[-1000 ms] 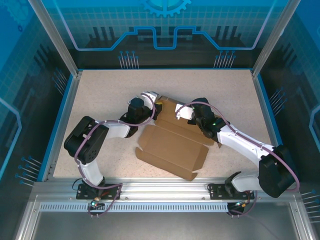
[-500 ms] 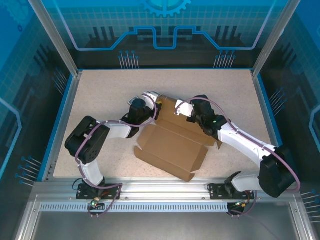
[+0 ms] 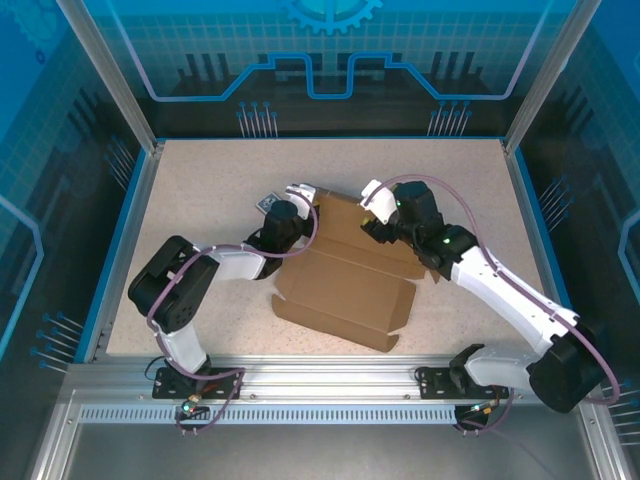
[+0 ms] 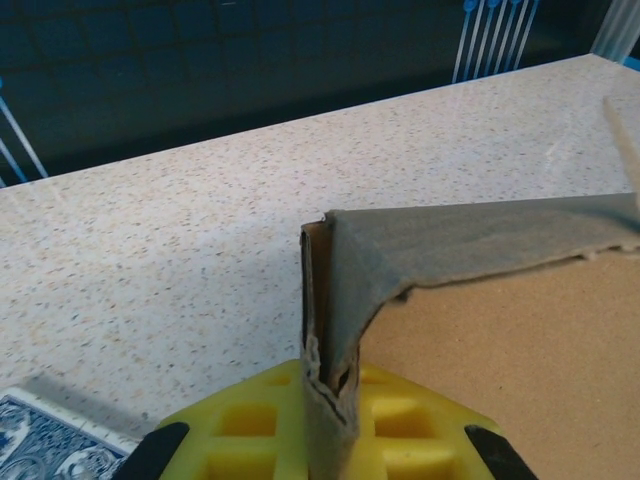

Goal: Fold the paper box

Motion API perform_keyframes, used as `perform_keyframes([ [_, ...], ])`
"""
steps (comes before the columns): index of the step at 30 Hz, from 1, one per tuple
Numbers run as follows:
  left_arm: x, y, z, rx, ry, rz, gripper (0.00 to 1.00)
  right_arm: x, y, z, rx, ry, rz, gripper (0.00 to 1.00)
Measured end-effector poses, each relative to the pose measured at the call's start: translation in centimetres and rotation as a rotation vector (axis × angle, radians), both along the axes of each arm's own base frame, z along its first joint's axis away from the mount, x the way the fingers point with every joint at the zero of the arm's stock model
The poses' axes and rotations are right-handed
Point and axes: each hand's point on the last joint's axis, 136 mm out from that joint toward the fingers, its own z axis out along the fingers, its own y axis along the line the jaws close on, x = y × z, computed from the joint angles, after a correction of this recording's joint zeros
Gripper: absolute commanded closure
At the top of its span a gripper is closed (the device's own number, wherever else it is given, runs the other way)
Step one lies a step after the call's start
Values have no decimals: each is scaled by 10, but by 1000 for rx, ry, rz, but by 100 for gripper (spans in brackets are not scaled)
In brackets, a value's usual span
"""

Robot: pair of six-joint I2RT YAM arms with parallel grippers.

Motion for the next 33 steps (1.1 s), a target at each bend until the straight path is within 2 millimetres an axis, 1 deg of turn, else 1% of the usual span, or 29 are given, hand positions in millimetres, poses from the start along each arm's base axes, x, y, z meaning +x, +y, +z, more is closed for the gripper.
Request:
perform_keyframes([
  [3,1,6,1,7,1,31,100,-10,-9,3,80,44,-73,21],
  [6,1,9,2,14,2,48,100,-15,-29,-1,144,105,-186,21],
  [10,1,11,0,12,10,59,100,-13,-64,-15,201,185,-358,20],
  [12,1,11,0,7,11,62,100,-11,-77,-20,227,212,-419,20],
  [14,1,11,1,4,11,64,100,-8,-85,-25,248,232,-460,20],
  [22,1,12,3,2,7,66,100,2,-90,-60,256,345,-538,22],
  [24,1,12,3,3,6,69,100,2,-92,-66,259,361,-559,23],
  [28,1,13,3,4,6,72,100,3,-90,-67,299,377,-569,24],
  [33,1,12,4,3,5,72,100,7,-73,-67,420,407,-528,26],
])
